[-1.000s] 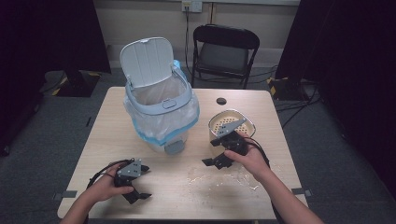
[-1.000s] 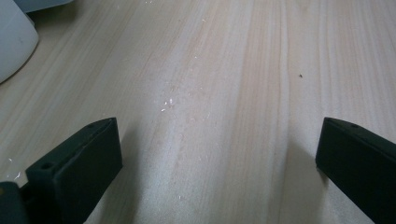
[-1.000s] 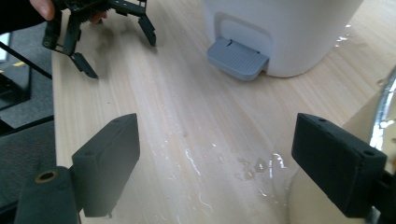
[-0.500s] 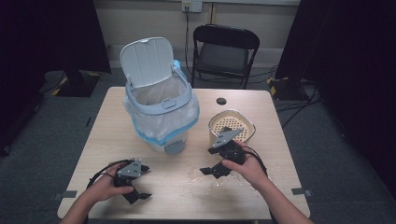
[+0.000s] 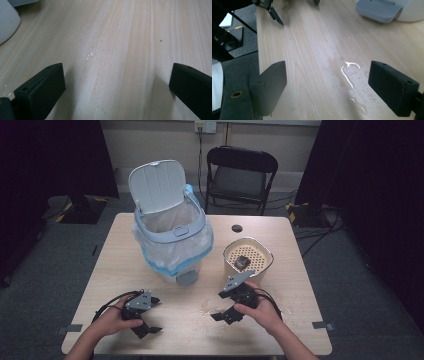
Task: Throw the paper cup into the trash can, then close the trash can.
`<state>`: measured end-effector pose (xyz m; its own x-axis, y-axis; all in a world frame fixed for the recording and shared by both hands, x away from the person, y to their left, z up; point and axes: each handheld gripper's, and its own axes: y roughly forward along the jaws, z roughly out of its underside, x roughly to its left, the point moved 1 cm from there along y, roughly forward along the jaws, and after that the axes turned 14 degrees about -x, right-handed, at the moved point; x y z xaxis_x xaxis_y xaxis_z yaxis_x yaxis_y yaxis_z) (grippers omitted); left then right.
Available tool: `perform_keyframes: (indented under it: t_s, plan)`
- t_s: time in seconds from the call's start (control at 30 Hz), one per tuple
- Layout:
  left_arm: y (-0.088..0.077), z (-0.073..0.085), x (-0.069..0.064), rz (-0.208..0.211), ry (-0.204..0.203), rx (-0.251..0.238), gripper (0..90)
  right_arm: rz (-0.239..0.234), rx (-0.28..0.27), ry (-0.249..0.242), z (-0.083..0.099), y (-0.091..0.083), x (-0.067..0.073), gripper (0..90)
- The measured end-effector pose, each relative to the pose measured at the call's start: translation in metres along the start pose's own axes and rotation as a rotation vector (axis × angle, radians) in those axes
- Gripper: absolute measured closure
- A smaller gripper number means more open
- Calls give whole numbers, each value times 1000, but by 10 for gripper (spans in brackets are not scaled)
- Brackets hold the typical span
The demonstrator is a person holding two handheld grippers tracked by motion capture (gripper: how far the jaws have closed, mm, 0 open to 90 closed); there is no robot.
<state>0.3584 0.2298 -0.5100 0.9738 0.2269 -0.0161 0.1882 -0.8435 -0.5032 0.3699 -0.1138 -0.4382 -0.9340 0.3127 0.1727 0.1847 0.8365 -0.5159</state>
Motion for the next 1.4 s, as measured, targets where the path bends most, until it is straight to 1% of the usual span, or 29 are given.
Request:
perform_keyframes:
  t_s: [0.17,0.2,0.3,0.33,0.37,0.43,0.47,0.5,0.53,0.57,0.6,0.63,0.67,0.7,0.73,0.8,0.83,0.87,0.9,0.93,0.97,1.0,1.07,1.13,1.17,1.23,1.27,1.33,1.4]
  plan:
    - [0,0,0,-6,-2,1,0,-23,8,3,6,5,4,147]
    - [0,-1,0,-6,-1,8,0,-25,6,1,6,6,4,147]
    - [0,0,-1,-13,-12,-12,0,-26,17,-7,8,9,5,147]
    - [0,0,-2,-15,-16,-6,0,-23,17,-9,8,10,5,147]
    - [-1,0,-1,-14,-34,-14,0,-26,16,-7,8,11,5,147]
    - [-3,0,-1,-10,-46,-16,7,-31,17,-3,9,13,6,147]
    - [-5,0,-1,-12,-54,-13,29,-35,25,0,10,15,6,147]
    - [-8,-1,0,-16,-76,-17,67,-38,29,-5,11,16,6,147]
    - [-10,-2,2,-25,-88,-23,155,-41,32,-1,11,18,7,147]
    - [-13,-2,4,-34,-111,-27,206,-48,30,-3,12,20,6,147]
    - [-15,-3,5,-40,-126,-33,191,-44,32,-3,12,21,7,147]
    - [-17,-4,6,-45,-139,-46,145,-47,33,-4,12,21,7,147]
    - [-19,-5,8,-48,-150,-69,153,-50,34,-8,13,22,7,147]
    - [-20,-6,9,-50,-159,-74,170,-51,29,-5,12,22,7,147]
    - [-22,-8,10,-59,-167,-77,154,-54,25,-3,13,22,7,147]
    - [-25,-11,14,-82,-181,-50,156,-58,27,1,13,22,6,147]
    - [-28,-13,16,-101,-186,-39,157,-59,27,1,14,22,6,147]
    - [-29,-15,18,-116,-202,-42,158,-62,29,3,14,22,5,147]
    - [-32,-17,21,-127,-204,-22,158,-66,29,2,15,22,5,147]
    - [-34,-18,22,-135,-202,-17,158,-63,31,7,16,22,4,147]
    - [-38,-21,24,-149,-208,-25,158,-62,30,0,17,22,4,147]
    - [-40,-24,25,-154,-226,-33,158,-64,33,12,17,21,4,147]
    - [-47,-30,28,-171,-234,-30,158,-57,33,13,18,20,3,147]
    - [-52,-37,31,-182,-258,-37,158,-60,32,17,18,19,3,148]
    - [-56,-41,33,-196,-287,-40,158,-59,31,23,18,19,2,148]
    - [-61,-47,37,-216,-327,-49,158,-51,33,15,17,19,3,148]
    - [-64,-50,39,-228,-337,-47,158,-50,33,10,17,18,3,148]
    - [-69,-55,41,-237,-349,-48,158,-50,32,15,17,18,4,148]
    - [-75,-59,43,-258,-348,-40,158,-48,34,10,16,18,4,148]
